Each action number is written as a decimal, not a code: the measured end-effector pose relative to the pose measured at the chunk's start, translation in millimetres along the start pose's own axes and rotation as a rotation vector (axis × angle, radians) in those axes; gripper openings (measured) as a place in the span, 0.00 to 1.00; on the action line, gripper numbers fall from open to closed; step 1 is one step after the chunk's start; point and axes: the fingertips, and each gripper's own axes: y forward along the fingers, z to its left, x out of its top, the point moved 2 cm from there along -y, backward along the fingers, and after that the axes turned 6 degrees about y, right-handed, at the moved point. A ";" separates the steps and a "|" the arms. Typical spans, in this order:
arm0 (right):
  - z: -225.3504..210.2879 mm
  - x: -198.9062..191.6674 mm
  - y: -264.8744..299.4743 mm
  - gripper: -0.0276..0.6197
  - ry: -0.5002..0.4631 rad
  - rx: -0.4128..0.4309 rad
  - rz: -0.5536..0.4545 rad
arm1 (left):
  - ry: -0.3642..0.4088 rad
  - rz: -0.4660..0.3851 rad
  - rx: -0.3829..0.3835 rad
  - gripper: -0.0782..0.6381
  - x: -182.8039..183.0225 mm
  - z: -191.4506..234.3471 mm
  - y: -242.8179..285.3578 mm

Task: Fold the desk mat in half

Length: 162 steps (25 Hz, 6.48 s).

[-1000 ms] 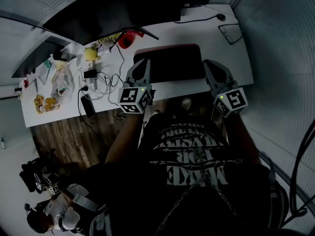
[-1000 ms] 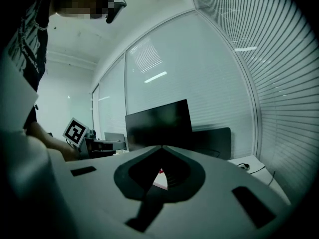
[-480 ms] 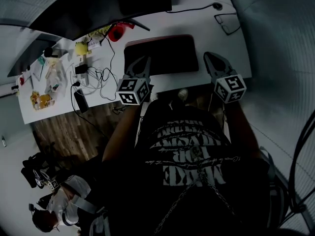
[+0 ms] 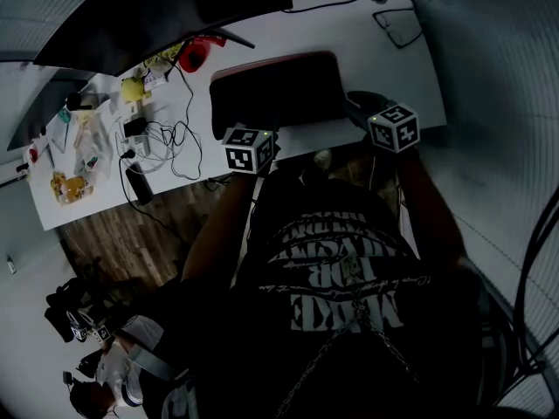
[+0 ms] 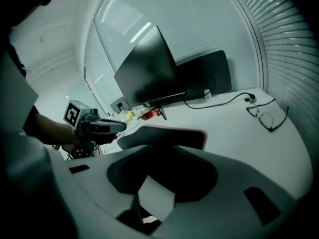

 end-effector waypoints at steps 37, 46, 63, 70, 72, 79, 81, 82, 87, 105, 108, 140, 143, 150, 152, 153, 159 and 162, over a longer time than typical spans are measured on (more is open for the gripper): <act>-50.7 -36.9 100.6 0.26 0.134 0.201 0.300 | -0.089 0.121 -0.057 0.12 -40.4 17.6 -3.4; 74.6 10.0 65.4 0.07 -0.702 0.001 0.005 | 0.201 0.035 -0.077 0.22 27.9 42.2 -49.4; 144.1 24.2 69.9 0.07 -1.004 -0.064 0.006 | 0.924 0.123 -0.345 0.46 42.5 37.7 -55.4; 144.1 14.7 72.1 0.07 -0.902 -0.082 0.060 | 0.786 0.159 -0.357 0.15 15.6 38.4 -61.8; 141.1 13.4 76.4 0.08 -0.864 -0.068 0.075 | 0.741 0.170 -0.378 0.15 9.6 37.3 -70.9; 80.9 10.7 89.3 0.36 -0.913 -0.037 0.372 | 0.616 0.108 -0.343 0.14 22.2 32.0 -117.4; 54.0 18.3 95.2 0.36 -0.978 -0.077 0.408 | 0.578 0.077 -0.309 0.14 32.6 35.0 -131.1; 45.3 23.2 99.2 0.36 -1.012 -0.092 0.410 | 0.566 0.069 -0.293 0.14 37.1 34.4 -138.4; -3.3 28.5 131.8 0.36 -1.099 -0.152 0.561 | 0.516 0.071 -0.185 0.14 30.0 28.5 -160.0; 30.4 127.6 24.8 0.07 -0.787 -0.390 0.086 | 0.440 -0.175 0.073 0.14 113.0 65.6 -235.3; 40.2 160.5 -17.8 0.07 -0.731 -0.464 0.008 | 0.485 -0.194 0.027 0.14 139.1 74.7 -233.6; 50.0 -11.6 -19.9 0.07 -0.276 -0.497 0.282 | 0.084 0.218 -0.042 0.14 -64.6 118.1 -159.2; 38.5 -3.2 3.1 0.07 -0.262 -0.496 0.281 | 0.028 0.230 -0.012 0.14 -65.2 131.1 -145.6; 7.1 3.2 43.1 0.07 -0.264 -0.482 0.325 | -0.035 0.286 0.040 0.14 -77.6 161.3 -111.3; -5.7 2.3 54.2 0.07 -0.261 -0.482 0.345 | -0.032 0.314 0.050 0.14 -83.3 169.3 -100.2; -10.5 1.7 59.9 0.07 -0.257 -0.480 0.357 | -0.034 0.329 0.055 0.14 -86.6 173.6 -95.1; -36.3 -7.3 90.0 0.07 -0.273 -0.475 0.464 | -0.028 0.396 0.077 0.14 -96.6 188.6 -63.8; -47.5 -14.8 100.8 0.07 -0.308 -0.492 0.506 | -0.007 0.448 0.106 0.14 -110.0 196.0 -52.2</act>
